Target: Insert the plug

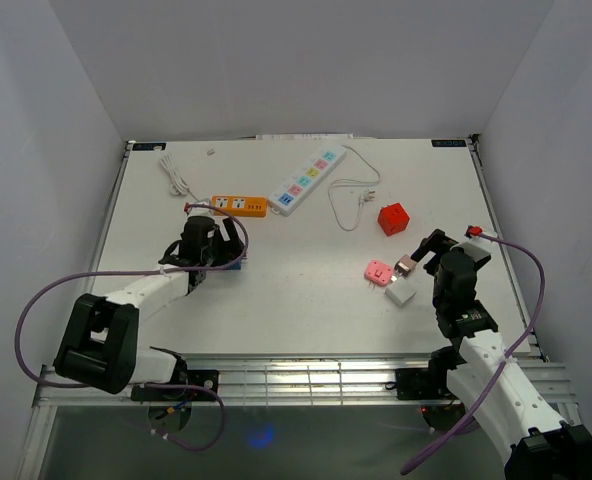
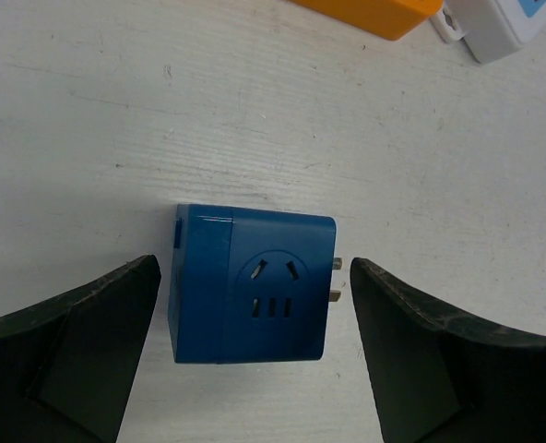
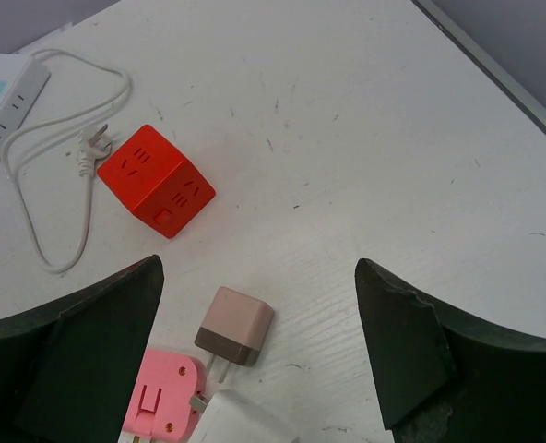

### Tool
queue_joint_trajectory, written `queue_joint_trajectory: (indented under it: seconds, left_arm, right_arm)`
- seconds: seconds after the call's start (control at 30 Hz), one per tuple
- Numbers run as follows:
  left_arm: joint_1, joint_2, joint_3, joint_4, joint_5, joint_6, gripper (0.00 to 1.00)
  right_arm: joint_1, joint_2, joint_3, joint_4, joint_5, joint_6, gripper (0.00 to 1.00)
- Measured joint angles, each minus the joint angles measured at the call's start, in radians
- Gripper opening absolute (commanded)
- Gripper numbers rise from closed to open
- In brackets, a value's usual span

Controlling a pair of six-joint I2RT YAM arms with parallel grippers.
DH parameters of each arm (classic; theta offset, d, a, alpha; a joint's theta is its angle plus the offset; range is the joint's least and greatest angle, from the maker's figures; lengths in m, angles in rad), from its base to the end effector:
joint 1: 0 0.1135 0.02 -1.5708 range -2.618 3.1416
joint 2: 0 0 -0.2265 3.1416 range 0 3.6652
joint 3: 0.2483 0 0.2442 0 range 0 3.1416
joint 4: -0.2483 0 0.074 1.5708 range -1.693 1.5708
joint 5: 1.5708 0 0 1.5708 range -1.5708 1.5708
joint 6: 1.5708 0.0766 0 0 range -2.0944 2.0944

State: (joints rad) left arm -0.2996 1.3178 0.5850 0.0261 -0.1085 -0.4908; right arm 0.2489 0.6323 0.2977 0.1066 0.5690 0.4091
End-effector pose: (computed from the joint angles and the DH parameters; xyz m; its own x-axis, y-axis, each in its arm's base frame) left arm 0.2830 -0.0787 0.1216 -0.6484 -0.2901 -0.7039 -0.1030 0.9495 -0.2964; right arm 0.2191 0.0131 0.1950 -0.0812 0.3251 -0.9422 0.3634 0.8899 0.2758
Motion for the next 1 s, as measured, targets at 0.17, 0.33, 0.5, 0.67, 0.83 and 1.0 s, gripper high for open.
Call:
queue_joint_trajectory:
  seconds: [0.17,0.33,0.5,0.67,0.83,1.0]
  left_arm:
    - [-0.014,0.049,0.031,-0.008,-0.018,0.010,0.72]
    - [-0.014,0.053,0.038,-0.008,-0.024,0.014,0.42]
    - [-0.014,0.053,0.038,-0.008,-0.019,0.016,0.36]
    - [-0.014,0.016,0.017,0.017,0.053,0.030,0.33]
    - [-0.029,-0.087,-0.048,0.091,0.181,0.051,0.33]
    - [-0.069,-0.153,-0.109,0.239,0.307,0.081,0.33]
  right_arm:
    - [0.000,0.001,0.000,0.000,0.000,0.000,0.89]
    - [0.000,0.001,0.000,0.000,0.000,0.000,0.89]
    - [0.000,0.006,0.000,0.002,-0.035,-0.015,0.89]
    - [-0.001,0.062,0.015,0.009,-0.216,-0.058,0.90]
    - [-0.001,0.192,0.105,0.009,-0.483,-0.056,0.90]
    - [0.030,0.307,0.216,0.007,-0.674,-0.007,0.90]
